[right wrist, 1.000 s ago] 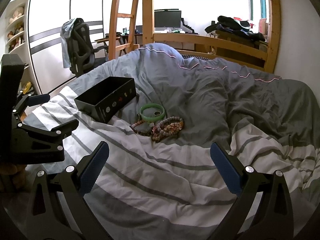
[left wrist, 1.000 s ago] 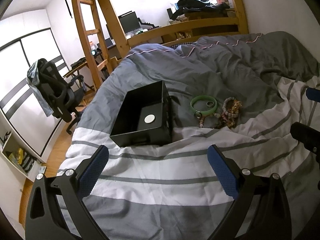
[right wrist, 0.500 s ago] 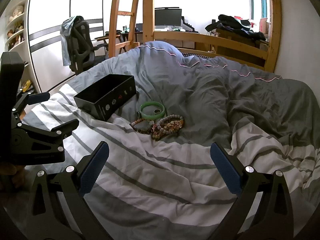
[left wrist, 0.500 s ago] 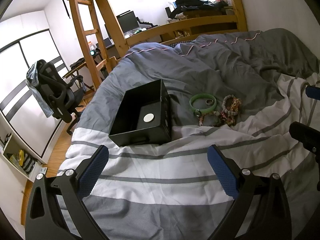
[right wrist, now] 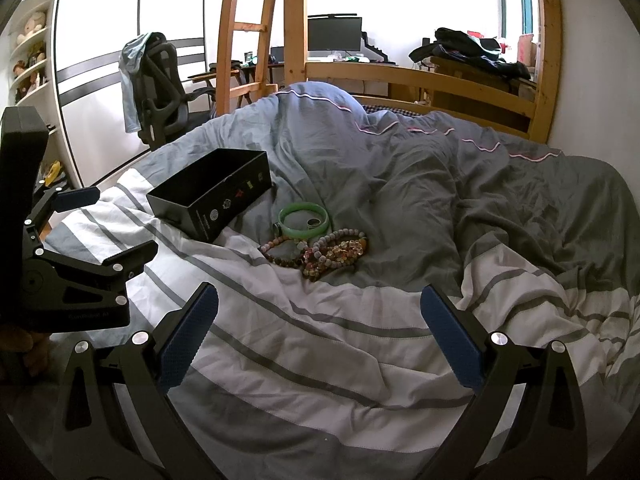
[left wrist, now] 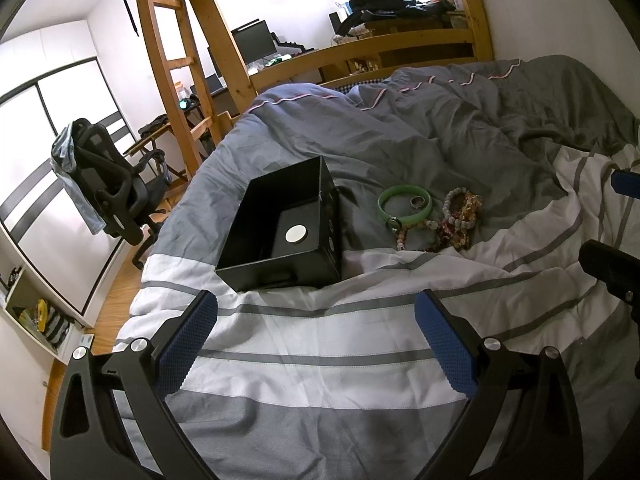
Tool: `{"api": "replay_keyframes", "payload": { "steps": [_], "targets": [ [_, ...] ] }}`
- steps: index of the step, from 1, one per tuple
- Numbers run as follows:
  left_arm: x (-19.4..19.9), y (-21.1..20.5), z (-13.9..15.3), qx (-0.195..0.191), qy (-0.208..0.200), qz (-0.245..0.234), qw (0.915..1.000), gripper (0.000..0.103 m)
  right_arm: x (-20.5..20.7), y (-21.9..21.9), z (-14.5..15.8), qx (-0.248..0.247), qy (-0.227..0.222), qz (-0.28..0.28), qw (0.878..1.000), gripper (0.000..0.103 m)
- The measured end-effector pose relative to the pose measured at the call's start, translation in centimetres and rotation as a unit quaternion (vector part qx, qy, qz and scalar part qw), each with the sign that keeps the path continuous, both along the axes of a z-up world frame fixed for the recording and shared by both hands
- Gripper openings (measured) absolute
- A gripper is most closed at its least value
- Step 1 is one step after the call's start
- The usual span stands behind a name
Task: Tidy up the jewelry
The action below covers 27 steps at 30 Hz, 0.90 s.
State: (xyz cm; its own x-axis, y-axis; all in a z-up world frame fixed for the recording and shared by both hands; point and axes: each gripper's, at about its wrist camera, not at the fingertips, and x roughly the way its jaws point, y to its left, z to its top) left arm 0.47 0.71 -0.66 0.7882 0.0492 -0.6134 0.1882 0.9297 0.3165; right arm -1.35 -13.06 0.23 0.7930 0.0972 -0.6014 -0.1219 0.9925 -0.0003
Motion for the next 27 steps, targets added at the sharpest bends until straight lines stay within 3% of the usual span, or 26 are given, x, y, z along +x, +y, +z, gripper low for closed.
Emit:
{"api": "replay_keyframes", "payload": {
  "steps": [17, 27],
  "targets": [
    [0.0, -0.1, -0.2, -0.001, 0.003, -0.001, 1.0, 0.097, 0.1, 0.0, 0.1, 0.001, 0.001, -0.001, 1.0, 0.1],
    [1.9, -1.0, -1.7, -0.031, 0.028, -0.021, 0.9989, 0.097, 2.0, -0.7, -0.9, 0.011, 0.027, -0.005, 1.0, 0.1]
  ]
}}
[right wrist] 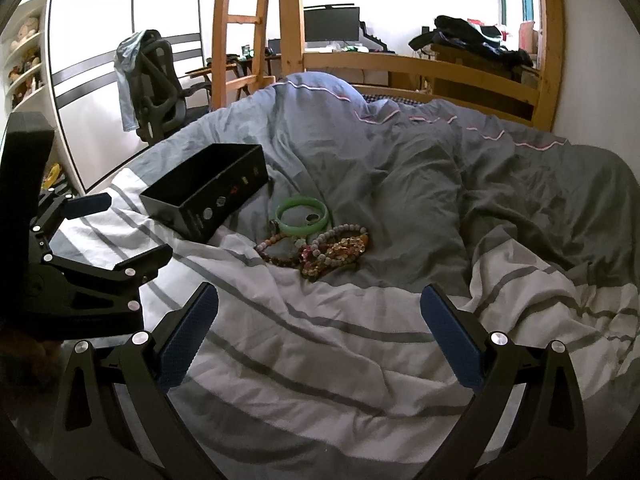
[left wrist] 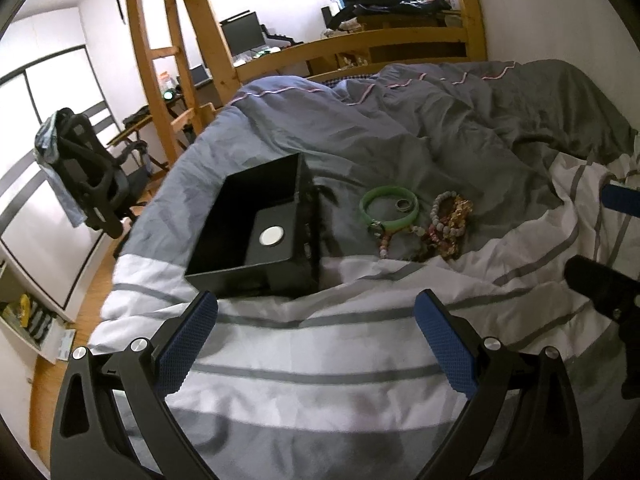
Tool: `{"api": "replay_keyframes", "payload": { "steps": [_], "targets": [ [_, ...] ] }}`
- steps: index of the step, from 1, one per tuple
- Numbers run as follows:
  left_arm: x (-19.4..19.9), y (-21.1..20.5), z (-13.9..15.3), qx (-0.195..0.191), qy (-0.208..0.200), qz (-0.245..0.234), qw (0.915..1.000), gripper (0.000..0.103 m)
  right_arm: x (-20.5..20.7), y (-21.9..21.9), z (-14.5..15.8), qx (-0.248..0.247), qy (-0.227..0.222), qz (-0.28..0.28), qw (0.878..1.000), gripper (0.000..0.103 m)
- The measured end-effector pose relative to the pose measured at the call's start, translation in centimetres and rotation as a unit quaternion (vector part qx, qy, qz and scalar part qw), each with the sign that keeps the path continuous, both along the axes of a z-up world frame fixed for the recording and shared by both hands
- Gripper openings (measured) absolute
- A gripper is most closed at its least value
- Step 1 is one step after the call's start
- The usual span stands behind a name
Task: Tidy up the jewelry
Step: 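Grasp the white bead bracelet with the right gripper while the left gripper reaches the dark beads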
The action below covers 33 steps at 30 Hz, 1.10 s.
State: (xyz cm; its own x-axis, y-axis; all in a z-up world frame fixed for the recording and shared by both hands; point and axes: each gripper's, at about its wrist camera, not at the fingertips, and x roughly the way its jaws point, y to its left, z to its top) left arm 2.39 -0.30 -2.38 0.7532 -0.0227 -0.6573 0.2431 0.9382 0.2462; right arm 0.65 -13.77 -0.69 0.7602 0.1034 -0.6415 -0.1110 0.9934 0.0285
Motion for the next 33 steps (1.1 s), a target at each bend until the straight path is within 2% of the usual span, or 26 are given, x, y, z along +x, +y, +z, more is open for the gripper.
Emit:
{"api": "replay_keyframes", "payload": {
  "steps": [4, 7, 9, 15, 22, 26, 29, 31, 33],
  "targets": [
    [1.7, -1.0, -0.5, -0.008, 0.018, -0.015, 0.9997, 0.097, 2.1, -0.6, -0.6, 0.011, 0.023, -0.009, 1.0, 0.099],
    [2.6, -1.9, -1.2, -0.009, 0.029, -0.029, 0.9991, 0.096, 3.5, -1.3, -1.0, 0.032, 0.037, -0.01, 0.999, 0.09],
    [3.1, -2.7, -1.4, -0.005, 0.035, -0.041, 0.9985, 0.09, 4.6, -1.6, -1.3, 0.041, 0.049, -0.009, 0.998, 0.083],
    [3.9, -5.3, -2.6, 0.023, 0.043, -0.081, 0.9955, 0.086, 8.0, -1.9, -2.0, 0.044, 0.076, 0.0, 0.996, 0.081],
    [5.8, -7.8, -4.9, 0.041, 0.071, -0.107, 0.9909, 0.067, 11.6, -1.4, -4.2, 0.036, 0.123, 0.02, 0.992, 0.077],
    [7.0, -7.8, -5.9, 0.036, 0.093, -0.104, 0.9895, 0.061, 13.4, -1.0, -5.5, 0.03, 0.142, 0.022, 0.989, 0.077],
    [8.3, -7.8, -6.5, 0.025, 0.11, -0.1, 0.9886, 0.049, 14.9, -0.9, -6.9, 0.035, 0.166, 0.018, 0.985, 0.076],
    [8.7, -7.7, -6.8, 0.021, 0.116, -0.097, 0.9882, 0.04, 15.7, -0.9, -8.1, 0.035, 0.183, 0.012, 0.982, 0.064],
    [9.0, -7.5, -7.1, 0.014, 0.126, -0.1, 0.9868, 0.034, 16.1, -1.2, -8.8, 0.044, 0.192, 0.004, 0.98, 0.044]
  ]
}}
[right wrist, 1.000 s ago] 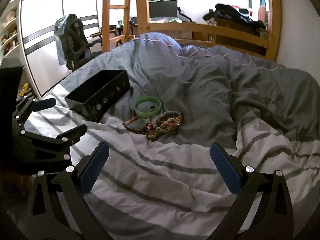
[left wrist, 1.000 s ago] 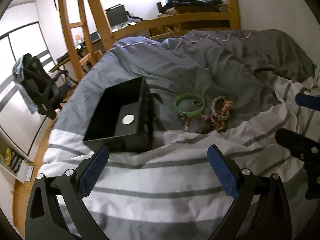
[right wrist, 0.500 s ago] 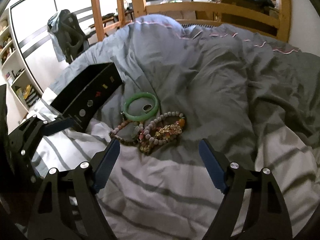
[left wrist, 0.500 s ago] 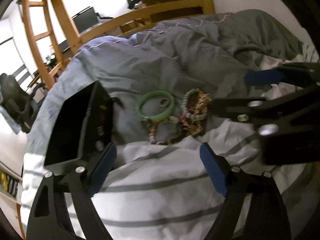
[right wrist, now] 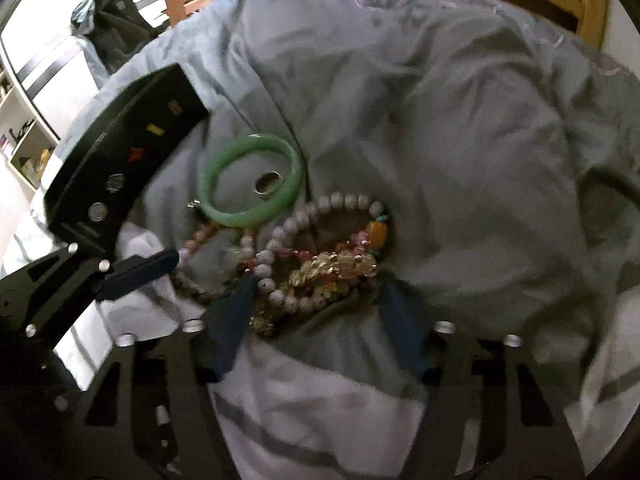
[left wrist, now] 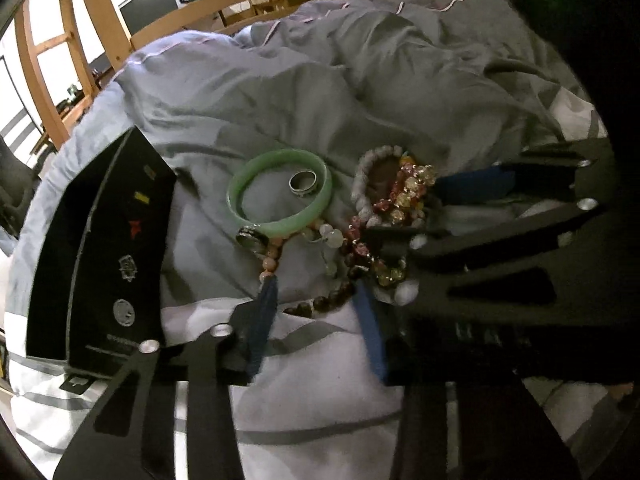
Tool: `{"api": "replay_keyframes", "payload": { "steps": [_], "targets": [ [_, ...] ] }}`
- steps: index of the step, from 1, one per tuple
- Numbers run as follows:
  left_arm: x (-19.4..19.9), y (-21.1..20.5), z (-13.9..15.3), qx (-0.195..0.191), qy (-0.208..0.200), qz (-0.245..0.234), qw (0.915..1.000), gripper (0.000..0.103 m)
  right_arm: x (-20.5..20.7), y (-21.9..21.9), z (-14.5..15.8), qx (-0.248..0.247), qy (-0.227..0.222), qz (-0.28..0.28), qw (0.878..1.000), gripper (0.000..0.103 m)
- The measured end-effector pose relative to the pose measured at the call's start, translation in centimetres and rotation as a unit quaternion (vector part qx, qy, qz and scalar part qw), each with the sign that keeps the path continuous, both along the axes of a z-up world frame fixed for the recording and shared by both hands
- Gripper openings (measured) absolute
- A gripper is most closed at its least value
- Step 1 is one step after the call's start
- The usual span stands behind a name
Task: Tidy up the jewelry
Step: 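Grasp the white bead bracelet with the right gripper while the left gripper reaches the dark beads, then close the left gripper on the dark bead bracelet while the right gripper lifts the white bracelet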
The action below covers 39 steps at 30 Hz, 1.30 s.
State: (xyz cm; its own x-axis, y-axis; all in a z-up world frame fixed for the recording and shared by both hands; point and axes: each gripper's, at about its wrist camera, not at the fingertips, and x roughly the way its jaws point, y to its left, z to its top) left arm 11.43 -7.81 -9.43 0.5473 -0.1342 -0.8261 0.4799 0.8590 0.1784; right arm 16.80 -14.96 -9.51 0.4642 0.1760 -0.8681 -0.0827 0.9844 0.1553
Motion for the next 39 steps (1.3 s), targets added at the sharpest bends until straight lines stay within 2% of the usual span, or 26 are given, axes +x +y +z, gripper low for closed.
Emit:
{"api": "replay_keyframes", "payload": {
  "steps": [2, 3, 4, 6, 9, 12, 13, 14, 22, 30, 32, 33, 34, 36, 39],
  "targets": [
    [0.2, 0.3, 0.2, -0.012, 0.006, -0.001, 0.9999, 0.029, 0.2, -0.2, -0.1, 0.005, 0.002, -0.007, 1.0, 0.037],
    [0.3, 0.4, 0.3, -0.022, 0.011, -0.002, 0.9997, 0.019, 0.2, -0.3, 0.1, 0.01, 0.0, -0.007, 1.0, 0.031],
    [0.4, 0.6, 0.5, -0.034, 0.016, -0.004, 0.9993, 0.016, 0.2, -0.4, 0.3, 0.015, -0.004, -0.009, 1.0, 0.027],
    [0.4, 0.7, 0.7, -0.04, 0.016, -0.002, 0.9991, 0.016, 0.1, -0.5, 0.9, 0.026, -0.012, -0.008, 1.0, 0.016],
    [0.6, 0.8, 0.9, -0.054, 0.021, 0.0, 0.9983, 0.009, 0.0, -0.7, 1.9, 0.036, -0.028, -0.011, 0.999, 0.016],
    [0.4, 1.2, 1.8, -0.07, 0.011, -0.003, 0.9975, 0.009, -0.1, -0.9, 2.4, 0.047, -0.04, -0.016, 0.998, 0.016],
    [0.2, 1.3, 2.0, -0.073, 0.009, -0.003, 0.9973, 0.001, -0.1, -1.0, 2.5, 0.05, -0.043, -0.019, 0.998, 0.016],
    [0.2, 1.4, 2.3, -0.077, 0.008, -0.004, 0.997, 0.0, -0.2, -1.2, 2.7, 0.054, -0.047, -0.021, 0.997, 0.016],
    [0.6, 2.4, 3.3, -0.112, 0.006, 0.008, 0.9936, 0.0, -0.9, -3.0, 4.9, 0.104, -0.09, -0.043, 0.99, 0.016],
    [0.4, 2.6, 2.8, -0.118, 0.02, 0.0, 0.9928, 0.0, -1.6, -3.9, 6.3, 0.145, -0.112, -0.048, 0.982, 0.016],
    [0.4, 2.4, 2.2, -0.12, 0.033, -0.003, 0.9922, 0.003, -1.7, -4.0, 6.6, 0.15, -0.117, -0.05, 0.98, 0.016],
    [0.5, 2.3, 1.8, -0.117, 0.039, -0.005, 0.9923, 0.014, -1.7, -4.0, 6.8, 0.151, -0.119, -0.05, 0.98, 0.016],
    [0.6, 2.1, 1.3, -0.111, 0.047, -0.008, 0.9927, 0.035, -1.8, -4.1, 6.8, 0.151, -0.12, -0.051, 0.98, 0.016],
    [0.7, 1.7, 0.7, -0.1, 0.047, -0.009, 0.9938, 0.056, -1.7, -4.1, 6.7, 0.155, -0.118, -0.052, 0.979, 0.016],
    [0.6, 1.3, 0.4, -0.089, 0.042, -0.017, 0.995, 0.056, -1.7, -4.1, 6.7, 0.158, -0.116, -0.053, 0.979, 0.016]
  ]
}}
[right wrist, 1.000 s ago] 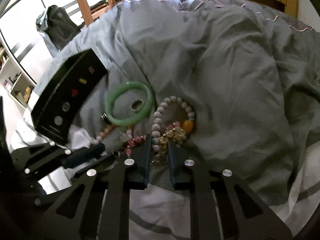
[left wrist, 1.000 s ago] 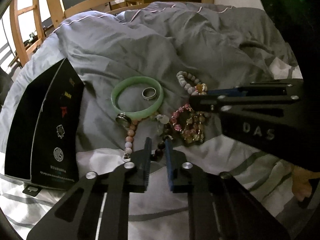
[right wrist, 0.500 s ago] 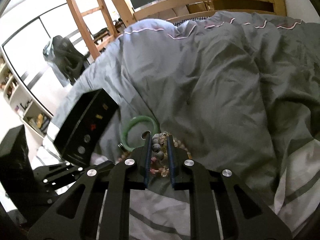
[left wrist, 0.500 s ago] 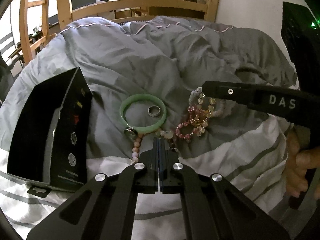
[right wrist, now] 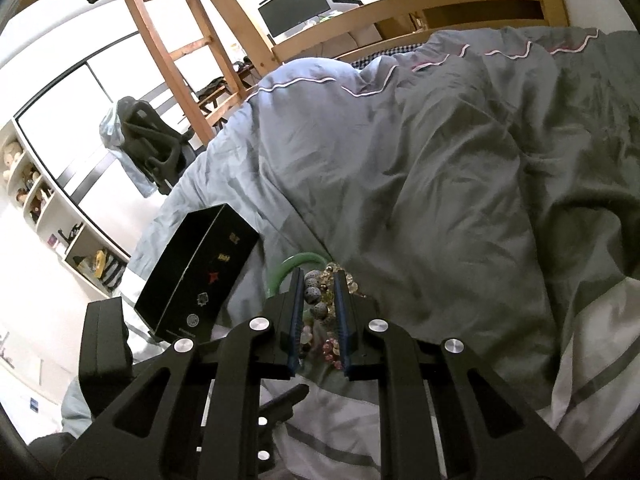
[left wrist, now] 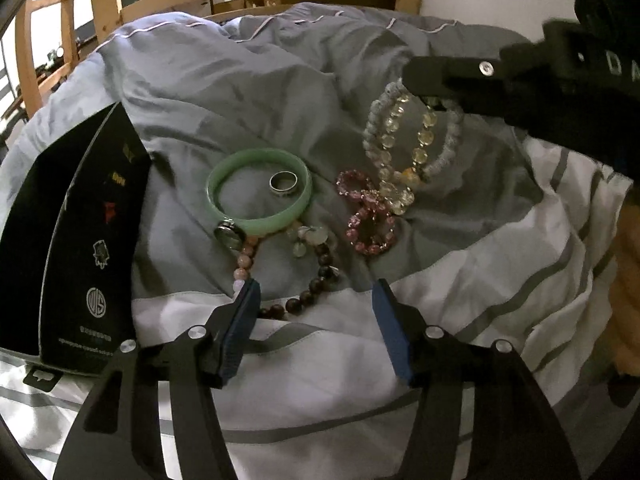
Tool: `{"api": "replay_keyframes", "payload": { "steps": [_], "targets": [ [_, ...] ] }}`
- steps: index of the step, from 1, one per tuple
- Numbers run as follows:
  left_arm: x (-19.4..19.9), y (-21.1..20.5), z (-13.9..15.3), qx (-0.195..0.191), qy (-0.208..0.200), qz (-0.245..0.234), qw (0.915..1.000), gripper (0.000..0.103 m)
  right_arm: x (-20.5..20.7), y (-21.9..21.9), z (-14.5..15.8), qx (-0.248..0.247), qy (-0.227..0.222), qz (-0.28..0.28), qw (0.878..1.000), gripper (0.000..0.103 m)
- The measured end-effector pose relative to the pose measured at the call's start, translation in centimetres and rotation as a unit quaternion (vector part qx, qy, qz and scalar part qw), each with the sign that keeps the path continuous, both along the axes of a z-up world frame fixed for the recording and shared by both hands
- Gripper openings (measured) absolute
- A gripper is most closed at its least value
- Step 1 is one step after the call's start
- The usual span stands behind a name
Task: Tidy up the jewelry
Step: 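Close the left gripper on the dark bead bracelet while the right gripper lifts the white bracelet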
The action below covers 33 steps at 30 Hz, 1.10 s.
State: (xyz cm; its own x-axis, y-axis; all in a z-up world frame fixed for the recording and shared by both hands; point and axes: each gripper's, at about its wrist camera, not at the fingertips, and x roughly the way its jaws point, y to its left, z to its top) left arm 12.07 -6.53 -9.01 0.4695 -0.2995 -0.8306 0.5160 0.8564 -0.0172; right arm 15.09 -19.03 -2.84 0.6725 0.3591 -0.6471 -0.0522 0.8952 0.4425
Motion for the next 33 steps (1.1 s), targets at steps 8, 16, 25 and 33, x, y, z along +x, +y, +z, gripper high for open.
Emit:
{"api": "replay_keyframes", "payload": {
  "steps": [8, 16, 25, 33],
  "targets": [
    [0.8, 1.2, 1.1, -0.038, 0.003, 0.019, 0.9991, 0.003, -0.3, -0.5, 0.5, 0.014, -0.013, -0.005, 1.0, 0.016],
    [0.2, 0.9, 3.3, -0.063, -0.02, 0.001, 0.9978, 0.0, -0.5, -0.6, 0.7, 0.012, -0.015, -0.007, 1.0, 0.016],
    [0.0, -0.5, 0.2, -0.01, -0.003, -0.017, 0.9998, 0.042, -0.4, -0.4, 0.6, 0.012, -0.011, -0.004, 1.0, 0.016],
    [1.2, 0.9, 1.2, -0.043, 0.005, 0.009, 0.999, 0.0, -0.3, -0.5, 0.5, 0.014, -0.01, -0.009, 1.0, 0.016]
  ]
}}
